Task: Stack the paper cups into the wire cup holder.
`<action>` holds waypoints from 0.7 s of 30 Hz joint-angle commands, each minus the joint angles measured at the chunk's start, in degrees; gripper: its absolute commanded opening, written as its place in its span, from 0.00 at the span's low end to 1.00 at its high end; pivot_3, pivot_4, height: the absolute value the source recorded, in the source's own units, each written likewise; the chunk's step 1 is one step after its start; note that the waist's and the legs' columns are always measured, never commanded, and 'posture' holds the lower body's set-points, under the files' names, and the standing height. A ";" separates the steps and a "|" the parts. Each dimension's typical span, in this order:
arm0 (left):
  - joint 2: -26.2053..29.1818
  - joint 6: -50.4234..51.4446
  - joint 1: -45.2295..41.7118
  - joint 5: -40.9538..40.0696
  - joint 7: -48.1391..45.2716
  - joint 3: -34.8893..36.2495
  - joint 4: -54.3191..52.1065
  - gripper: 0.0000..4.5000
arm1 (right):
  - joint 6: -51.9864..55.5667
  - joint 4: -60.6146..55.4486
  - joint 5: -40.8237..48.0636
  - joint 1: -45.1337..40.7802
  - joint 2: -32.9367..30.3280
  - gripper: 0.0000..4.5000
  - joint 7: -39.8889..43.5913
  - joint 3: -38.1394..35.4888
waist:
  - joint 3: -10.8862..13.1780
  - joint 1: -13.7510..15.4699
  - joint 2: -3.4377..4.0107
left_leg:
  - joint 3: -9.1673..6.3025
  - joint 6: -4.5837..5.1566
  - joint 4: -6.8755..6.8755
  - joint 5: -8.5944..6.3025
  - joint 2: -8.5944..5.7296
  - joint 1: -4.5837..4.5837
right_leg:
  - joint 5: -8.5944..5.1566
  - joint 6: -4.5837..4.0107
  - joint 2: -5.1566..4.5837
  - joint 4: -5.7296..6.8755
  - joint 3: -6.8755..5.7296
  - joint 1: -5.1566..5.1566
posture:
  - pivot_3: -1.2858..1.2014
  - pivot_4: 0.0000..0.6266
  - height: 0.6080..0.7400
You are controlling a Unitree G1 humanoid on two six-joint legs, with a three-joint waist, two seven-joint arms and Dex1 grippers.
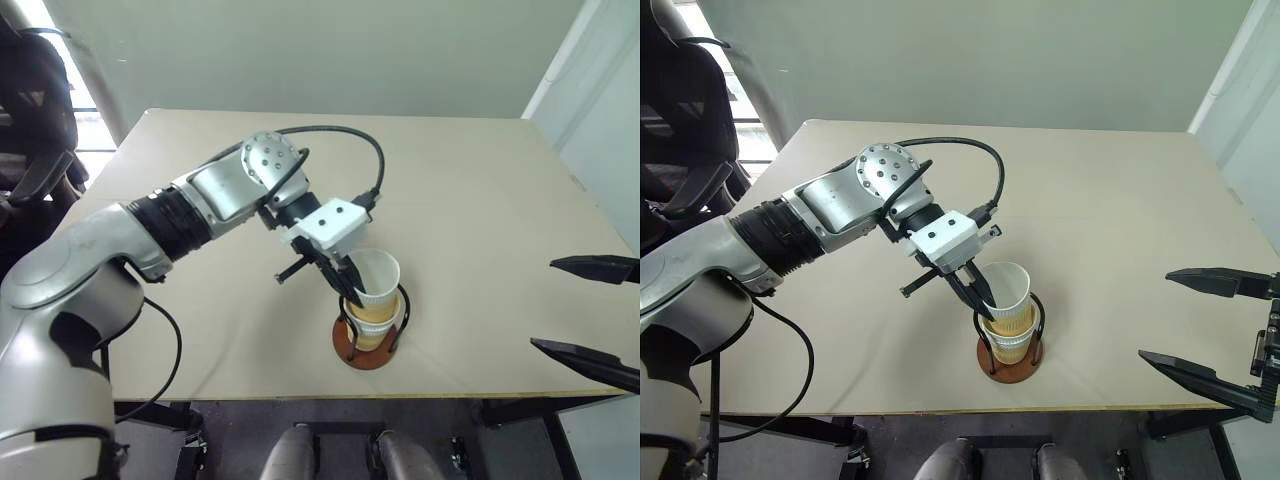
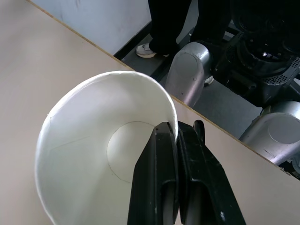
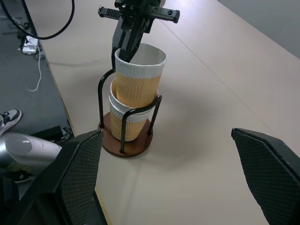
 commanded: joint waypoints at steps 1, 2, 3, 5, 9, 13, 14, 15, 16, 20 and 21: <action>-0.34 -0.05 -0.62 0.10 -1.84 2.54 -0.09 0.29 | -0.71 -0.26 0.09 -0.66 -0.06 1.00 -0.42 -1.59 | 0.00 0.00 0.00 | 0.00 0.00 0.00 0.00 0.00 0.00 | 0.00 0.00 0.00 0.00 0.00 0.00 | 0.52 0.24 1.00; -0.35 -0.07 -0.61 0.11 -1.84 2.59 -0.08 0.37 | -0.70 -0.29 0.14 -0.75 -0.09 1.00 -0.54 -1.45 | 0.00 0.00 0.00 | 0.00 0.00 0.00 0.00 0.00 0.00 | 0.00 0.00 0.00 0.00 0.00 0.00 | 0.52 0.24 1.00; -0.39 -0.13 -0.59 0.18 -1.84 2.65 -0.02 0.46 | -0.69 -0.31 0.17 -0.81 -0.12 1.00 -0.63 -1.35 | 0.00 0.00 0.00 | 0.00 0.00 0.00 0.00 0.00 0.00 | 0.00 0.00 0.00 0.00 0.00 0.00 | 0.52 0.24 1.00; -0.55 -0.37 -0.58 0.53 -1.84 2.85 0.38 0.61 | -0.65 -0.27 0.27 -1.02 -0.23 1.00 -0.84 -1.13 | 0.00 0.00 0.00 | 0.00 0.00 0.00 0.00 0.00 0.00 | 0.00 0.00 0.00 0.00 0.00 0.00 | 0.52 0.24 1.00; -1.75 -0.33 -0.14 1.17 -1.84 5.19 1.80 0.94 | -0.76 -0.20 0.33 -1.52 -0.41 1.00 -1.01 -0.24 | 0.00 0.01 -0.01 | 0.00 0.00 0.00 0.00 0.00 0.00 | 0.00 0.01 0.00 0.00 0.00 0.00 | 0.52 0.24 1.00; -4.01 1.72 1.39 3.88 -1.43 14.36 7.73 1.00 | -1.34 0.69 -0.89 -2.13 -0.90 1.00 -0.42 1.69 | 0.00 0.00 -0.01 | 0.00 0.00 0.01 0.00 0.00 0.00 | 0.01 0.01 0.00 -0.02 0.00 0.01 | 0.52 0.24 1.00; -4.78 2.77 2.17 4.97 -1.31 18.20 9.85 1.00 | -1.60 0.95 -1.48 -2.28 -1.05 1.00 -0.22 2.45 | 0.00 -0.03 -0.01 | 0.00 0.00 0.01 0.00 0.00 0.00 | 0.01 0.01 0.00 -0.01 0.00 0.01 | 0.52 0.24 1.00; -3.73 4.97 3.75 4.83 0.05 22.53 10.78 1.00 | -1.97 1.26 -2.37 -2.26 -1.17 1.00 0.20 3.60 | 0.01 -0.08 0.00 | 0.00 0.00 0.01 0.00 0.00 0.02 | 0.00 0.01 0.00 0.01 0.00 0.01 | 0.52 0.24 1.00; -3.20 6.80 5.07 5.21 0.79 26.01 11.10 1.00 | -2.27 1.49 -3.08 -2.23 -1.17 1.00 0.63 4.36 | 0.00 -0.14 0.03 | 0.00 0.00 0.00 0.00 0.00 0.02 | 0.01 0.01 0.02 0.00 0.00 0.00 | 0.52 0.24 1.00; 4.01 16.01 14.19 6.26 6.25 39.28 7.34 1.00 | -3.68 3.52 -5.48 -2.74 -1.55 1.00 2.72 7.41 | -0.07 -1.03 0.17 | 0.01 -0.01 -0.06 0.01 0.02 0.07 | -0.01 -0.01 0.07 0.03 -0.01 -0.06 | 0.52 0.24 1.00; 6.61 18.36 17.26 6.81 7.77 42.29 5.81 1.00 | -3.96 4.34 -6.16 -2.92 -1.83 1.00 3.42 8.06 | -0.09 -1.21 0.22 | 0.02 -0.07 -0.11 0.04 0.03 0.09 | -0.02 -0.01 0.09 0.02 0.00 -0.09 | 0.52 0.24 1.00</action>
